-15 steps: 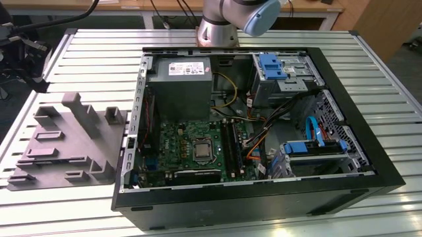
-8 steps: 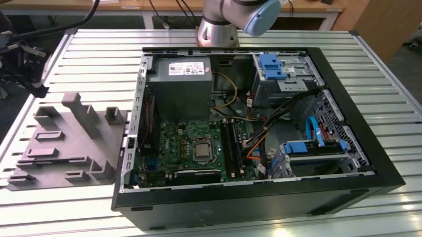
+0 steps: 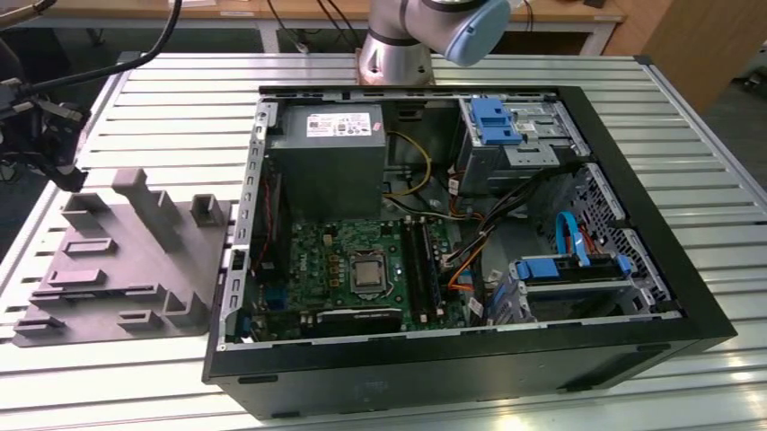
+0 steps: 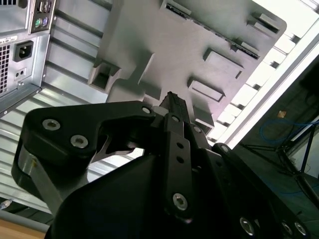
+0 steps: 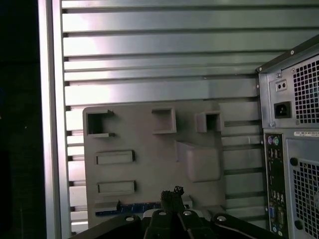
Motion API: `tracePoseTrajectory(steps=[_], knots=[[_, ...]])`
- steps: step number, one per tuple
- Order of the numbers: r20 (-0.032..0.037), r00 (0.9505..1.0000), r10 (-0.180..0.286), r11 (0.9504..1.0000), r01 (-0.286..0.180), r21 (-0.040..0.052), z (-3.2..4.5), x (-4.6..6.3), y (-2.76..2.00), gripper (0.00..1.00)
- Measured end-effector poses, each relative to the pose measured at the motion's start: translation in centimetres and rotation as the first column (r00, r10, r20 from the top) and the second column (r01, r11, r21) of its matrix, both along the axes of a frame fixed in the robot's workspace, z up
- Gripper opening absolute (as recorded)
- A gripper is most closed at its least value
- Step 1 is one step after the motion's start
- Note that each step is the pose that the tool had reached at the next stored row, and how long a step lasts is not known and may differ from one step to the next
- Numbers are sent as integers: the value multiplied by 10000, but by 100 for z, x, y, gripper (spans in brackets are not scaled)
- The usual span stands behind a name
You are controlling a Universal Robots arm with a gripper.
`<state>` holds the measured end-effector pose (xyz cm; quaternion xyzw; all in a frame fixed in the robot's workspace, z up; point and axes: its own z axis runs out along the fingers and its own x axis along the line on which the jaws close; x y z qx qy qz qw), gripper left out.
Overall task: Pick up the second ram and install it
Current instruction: 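Reach for the second ram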
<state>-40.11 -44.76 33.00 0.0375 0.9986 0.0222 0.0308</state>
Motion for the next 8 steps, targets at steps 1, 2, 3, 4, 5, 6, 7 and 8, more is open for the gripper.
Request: tracePoseTrajectory(steps=[1,2,3,4,5,6,7,8], knots=[[1,10000,0,10000,0,0,-13,-4,-10,11],[2,10000,0,10000,0,1,-28,-7,-19,11],[2,10000,0,10000,0,1,-42,-10,-28,11],[2,10000,0,10000,0,0,-57,-12,-36,11],[1,10000,0,10000,0,-1,-73,-15,-44,11],[0,10000,0,10000,0,-3,-88,-17,-53,11],[1,10000,0,10000,0,-3,-105,-20,-65,11],[2,10000,0,10000,0,-4,-121,-23,-75,11]])
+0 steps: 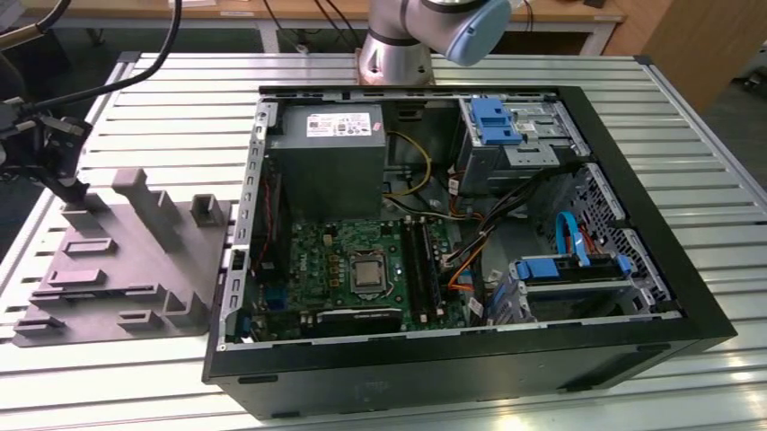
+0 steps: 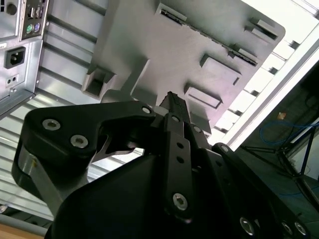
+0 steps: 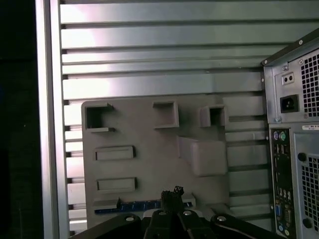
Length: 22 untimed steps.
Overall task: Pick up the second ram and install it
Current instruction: 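Reach for the second ram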
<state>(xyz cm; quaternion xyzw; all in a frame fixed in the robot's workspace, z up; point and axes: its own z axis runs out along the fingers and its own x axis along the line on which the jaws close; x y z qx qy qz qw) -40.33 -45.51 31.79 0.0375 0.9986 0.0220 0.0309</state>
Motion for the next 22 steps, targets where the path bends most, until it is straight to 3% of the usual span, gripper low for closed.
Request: tracePoseTrajectory(steps=[7,17,22], knots=[[0,10000,1,10000,-1,-9,-93,-15,-88,11],[-1,10000,0,10000,0,-21,-174,-33,-294,11],[-1,10000,0,10000,0,-22,-188,-34,-310,11]])
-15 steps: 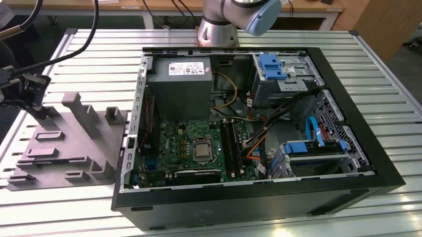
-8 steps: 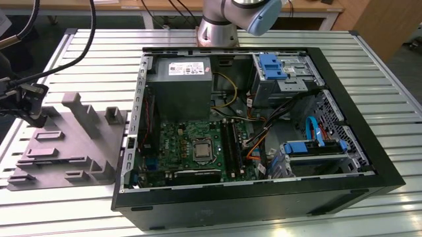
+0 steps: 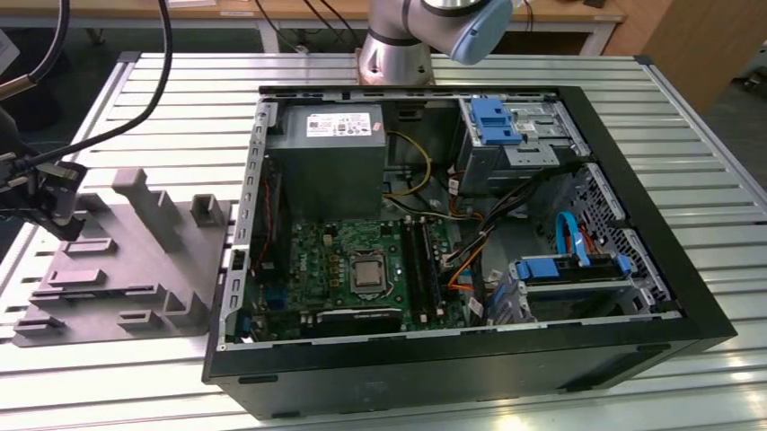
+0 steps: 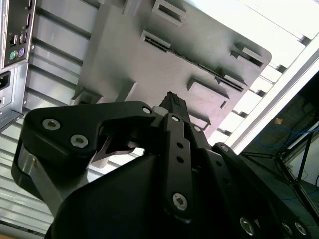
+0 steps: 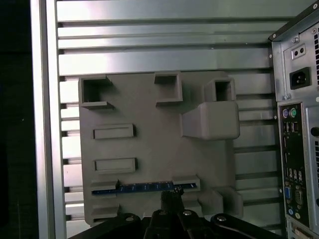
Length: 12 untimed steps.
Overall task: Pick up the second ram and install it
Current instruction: 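Pick up the second ram and move it above second insertion slot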
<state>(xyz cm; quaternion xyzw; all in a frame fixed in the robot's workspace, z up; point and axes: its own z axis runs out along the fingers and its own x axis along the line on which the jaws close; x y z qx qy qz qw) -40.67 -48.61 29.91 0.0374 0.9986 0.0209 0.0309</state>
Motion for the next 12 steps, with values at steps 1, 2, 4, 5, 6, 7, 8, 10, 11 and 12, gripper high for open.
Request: tracePoseTrajectory(steps=[1,2,4,5,6,7,8,10,11,12], knots=[[0,10000,0,10000,0,0,-1,0,0,11],[1,10000,0,10000,0,0,-1,0,0,11],[0,10000,0,10000,0,0,-1,0,0,11],[0,10000,0,10000,0,0,-1,0,0,11],[0,10000,0,10000,0,1,-2,0,0,11],[0,10000,0,10000,0,0,-2,0,0,11],[0,10000,0,10000,0,0,-2,0,0,11],[0,10000,0,10000,0,0,-2,0,0,11],[1,10000,2,10000,-2,0,-3,0,0,11],[1,10000,17,10000,-17,1,-3,0,0,11]])
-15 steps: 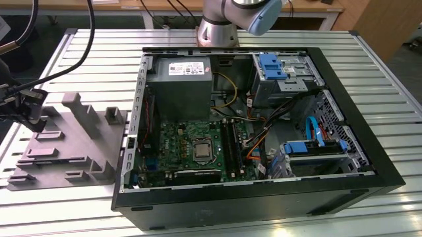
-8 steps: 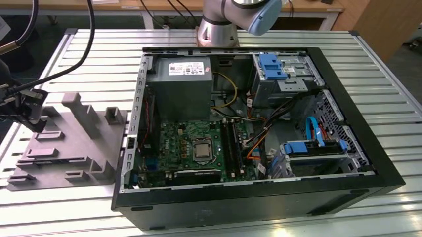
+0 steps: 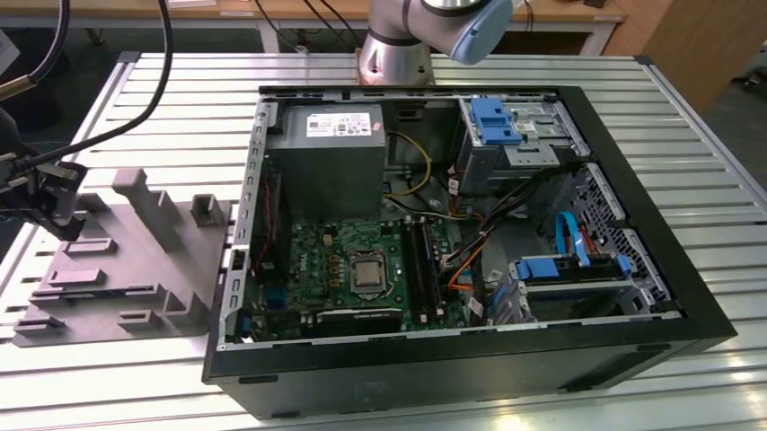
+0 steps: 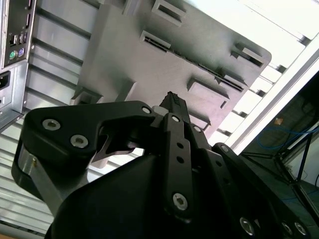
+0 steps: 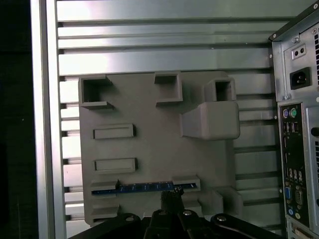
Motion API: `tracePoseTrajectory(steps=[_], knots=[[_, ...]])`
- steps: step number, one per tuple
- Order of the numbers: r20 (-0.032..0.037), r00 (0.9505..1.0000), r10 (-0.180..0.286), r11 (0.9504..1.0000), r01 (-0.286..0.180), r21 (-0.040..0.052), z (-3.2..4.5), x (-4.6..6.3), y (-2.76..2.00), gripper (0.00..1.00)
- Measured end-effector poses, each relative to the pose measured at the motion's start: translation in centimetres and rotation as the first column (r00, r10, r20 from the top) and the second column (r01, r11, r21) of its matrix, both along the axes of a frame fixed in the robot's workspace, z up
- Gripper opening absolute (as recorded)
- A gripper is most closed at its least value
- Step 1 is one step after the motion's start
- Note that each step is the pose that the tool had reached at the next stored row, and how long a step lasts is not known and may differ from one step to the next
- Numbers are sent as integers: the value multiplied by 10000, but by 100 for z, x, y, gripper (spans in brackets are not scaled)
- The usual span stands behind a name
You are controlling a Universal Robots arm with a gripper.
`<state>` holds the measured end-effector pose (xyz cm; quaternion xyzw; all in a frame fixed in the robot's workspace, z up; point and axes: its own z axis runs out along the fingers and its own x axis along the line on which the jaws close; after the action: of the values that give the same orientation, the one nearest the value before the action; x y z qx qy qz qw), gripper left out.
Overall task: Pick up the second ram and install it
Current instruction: 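Pick up the second ram and move it above second insertion slot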
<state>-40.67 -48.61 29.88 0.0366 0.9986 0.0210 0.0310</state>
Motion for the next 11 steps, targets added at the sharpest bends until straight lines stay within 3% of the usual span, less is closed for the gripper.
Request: tracePoseTrajectory(steps=[3,6,11], knots=[[-1,9997,228,9997,-228,-3,-3,0,0,11],[-2,9970,769,9970,-769,-11,-10,0,0,11],[-10,9859,1672,9859,-1672,-30,-22,0,0,11]])
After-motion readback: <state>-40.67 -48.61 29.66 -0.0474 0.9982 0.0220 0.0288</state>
